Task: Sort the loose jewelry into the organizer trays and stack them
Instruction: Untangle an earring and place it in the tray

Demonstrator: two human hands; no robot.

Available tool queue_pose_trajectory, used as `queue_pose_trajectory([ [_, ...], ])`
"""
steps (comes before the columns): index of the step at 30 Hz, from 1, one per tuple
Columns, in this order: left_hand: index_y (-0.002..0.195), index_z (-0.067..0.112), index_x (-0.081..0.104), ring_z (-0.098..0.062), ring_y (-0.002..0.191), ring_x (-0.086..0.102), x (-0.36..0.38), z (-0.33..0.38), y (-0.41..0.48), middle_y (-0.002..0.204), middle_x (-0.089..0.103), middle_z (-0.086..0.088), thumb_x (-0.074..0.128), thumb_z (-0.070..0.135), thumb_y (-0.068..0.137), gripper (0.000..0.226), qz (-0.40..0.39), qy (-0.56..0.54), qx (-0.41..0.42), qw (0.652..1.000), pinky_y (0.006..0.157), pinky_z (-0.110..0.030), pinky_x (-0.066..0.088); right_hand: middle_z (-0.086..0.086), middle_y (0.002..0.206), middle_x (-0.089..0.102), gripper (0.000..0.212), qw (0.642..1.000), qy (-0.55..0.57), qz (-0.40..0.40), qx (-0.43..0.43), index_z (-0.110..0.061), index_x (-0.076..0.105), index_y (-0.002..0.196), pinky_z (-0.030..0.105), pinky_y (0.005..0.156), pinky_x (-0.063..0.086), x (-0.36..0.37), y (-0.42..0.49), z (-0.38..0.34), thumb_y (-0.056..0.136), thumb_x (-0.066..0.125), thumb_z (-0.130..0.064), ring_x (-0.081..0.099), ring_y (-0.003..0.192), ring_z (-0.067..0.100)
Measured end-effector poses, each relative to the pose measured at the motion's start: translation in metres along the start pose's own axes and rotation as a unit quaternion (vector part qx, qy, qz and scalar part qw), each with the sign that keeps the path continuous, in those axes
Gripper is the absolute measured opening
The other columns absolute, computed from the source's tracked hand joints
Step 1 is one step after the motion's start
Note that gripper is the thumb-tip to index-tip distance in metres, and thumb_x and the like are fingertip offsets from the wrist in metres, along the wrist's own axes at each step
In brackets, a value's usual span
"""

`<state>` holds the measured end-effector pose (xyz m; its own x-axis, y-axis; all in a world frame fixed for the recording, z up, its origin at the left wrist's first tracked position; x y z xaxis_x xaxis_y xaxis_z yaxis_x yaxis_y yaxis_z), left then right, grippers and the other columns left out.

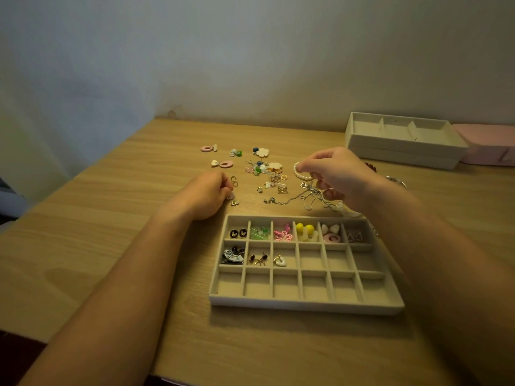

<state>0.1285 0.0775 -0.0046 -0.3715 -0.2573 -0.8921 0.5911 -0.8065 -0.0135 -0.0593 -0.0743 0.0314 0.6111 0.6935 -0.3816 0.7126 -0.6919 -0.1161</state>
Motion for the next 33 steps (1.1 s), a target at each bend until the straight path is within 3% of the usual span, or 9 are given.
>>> queue_pose_trajectory([
  [3, 0.098, 0.024, 0.056, -0.015, 0.094, 0.056, -0.004, 0.004, -0.003, 0.097, 0.06, 0.006, 0.053, 0.015, 0.101, 0.009, 0.024, -0.047, 0.014, 0.999, 0.08, -0.028, 0.039, 0.002, 0.079, 0.052, 0.019, 1.0, -0.002, -0.008, -0.012, -0.008, 0.071, 0.106, 0.021, 0.048, 0.039, 0.007, -0.002, -0.006, 0.096, 0.068, -0.023, 0.043, 0.063, 0.012],
  [7, 0.104, 0.018, 0.064, -0.01, 0.085, 0.059, -0.04, 0.034, -0.018, 0.096, 0.065, 0.004, 0.056, 0.011, 0.1, 0.011, 0.111, -0.121, 0.101, 0.981, 0.074, -0.022, 0.047, 0.002, 0.088, 0.065, 0.014, 0.995, -0.031, -0.061, -0.072, -0.014, 0.073, 0.106, 0.02, 0.052, 0.047, 0.023, -0.011, -0.024, 0.098, 0.064, -0.021, 0.054, 0.066, 0.011],
  [11, 0.102, 0.016, 0.065, -0.011, 0.078, 0.065, -0.048, 0.066, -0.034, 0.091, 0.067, 0.0, 0.055, 0.008, 0.1, 0.013, 0.067, -0.185, 0.148, 0.969, 0.066, -0.02, 0.054, 0.004, 0.098, 0.075, 0.018, 0.99, -0.003, -0.106, -0.097, -0.015, 0.072, 0.113, 0.029, 0.064, 0.059, 0.038, -0.024, -0.038, 0.098, 0.065, -0.021, 0.07, 0.074, 0.014],
  [14, 0.102, 0.01, 0.067, -0.015, 0.078, 0.072, -0.048, 0.078, -0.042, 0.093, 0.069, -0.008, 0.055, 0.005, 0.1, 0.013, 0.033, -0.258, 0.148, 0.954, 0.069, -0.024, 0.059, 0.008, 0.093, 0.076, 0.018, 0.989, 0.054, -0.099, -0.098, -0.008, 0.07, 0.111, 0.034, 0.066, 0.061, 0.039, -0.03, -0.04, 0.096, 0.068, -0.018, 0.073, 0.073, 0.016],
  [20, 0.101, 0.006, 0.071, -0.016, 0.072, 0.07, -0.054, 0.088, -0.058, 0.085, 0.072, -0.013, 0.066, 0.003, 0.092, 0.011, 0.046, -0.365, 0.127, 0.921, 0.068, -0.023, 0.058, 0.013, 0.086, 0.075, 0.013, 0.978, 0.134, -0.131, -0.088, -0.002, 0.073, 0.101, 0.032, 0.07, 0.061, 0.033, -0.043, -0.043, 0.092, 0.071, -0.011, 0.071, 0.075, 0.022],
  [25, 0.103, 0.008, 0.069, -0.018, 0.081, 0.073, -0.054, 0.091, -0.074, 0.093, 0.074, -0.012, 0.073, 0.004, 0.086, 0.017, 0.056, -0.453, 0.105, 0.884, 0.073, -0.023, 0.058, 0.012, 0.087, 0.075, 0.019, 0.966, 0.221, -0.119, -0.057, -0.001, 0.071, 0.108, 0.03, 0.069, 0.06, 0.027, -0.056, -0.04, 0.093, 0.069, -0.012, 0.071, 0.075, 0.021],
  [28, 0.103, 0.008, 0.068, -0.019, 0.079, 0.073, -0.055, 0.095, -0.078, 0.092, 0.075, -0.012, 0.076, 0.007, 0.085, 0.02, 0.075, -0.424, 0.102, 0.897, 0.071, -0.026, 0.06, 0.012, 0.09, 0.074, 0.012, 0.974, 0.189, -0.107, -0.063, -0.005, 0.071, 0.103, 0.031, 0.069, 0.061, 0.024, -0.063, -0.04, 0.093, 0.07, -0.012, 0.071, 0.075, 0.021],
  [33, 0.108, 0.007, 0.066, -0.019, 0.075, 0.074, -0.049, 0.103, -0.084, 0.087, 0.076, -0.009, 0.081, 0.011, 0.08, 0.032, 0.037, -0.339, 0.1, 0.935, 0.066, -0.025, 0.06, 0.009, 0.088, 0.076, 0.009, 0.989, 0.018, -0.065, -0.131, -0.011, 0.073, 0.099, 0.034, 0.073, 0.064, 0.016, -0.075, -0.049, 0.09, 0.073, -0.011, 0.075, 0.079, 0.021],
])
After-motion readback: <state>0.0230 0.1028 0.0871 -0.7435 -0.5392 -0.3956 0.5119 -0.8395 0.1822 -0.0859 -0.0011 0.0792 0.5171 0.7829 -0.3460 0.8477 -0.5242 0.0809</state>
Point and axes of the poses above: each hand's wrist, its own y-axis towards the middle knuckle, its own x-axis out of the palm, z = x × y, the point moved 7 cm from there along y, towards the middle knuckle
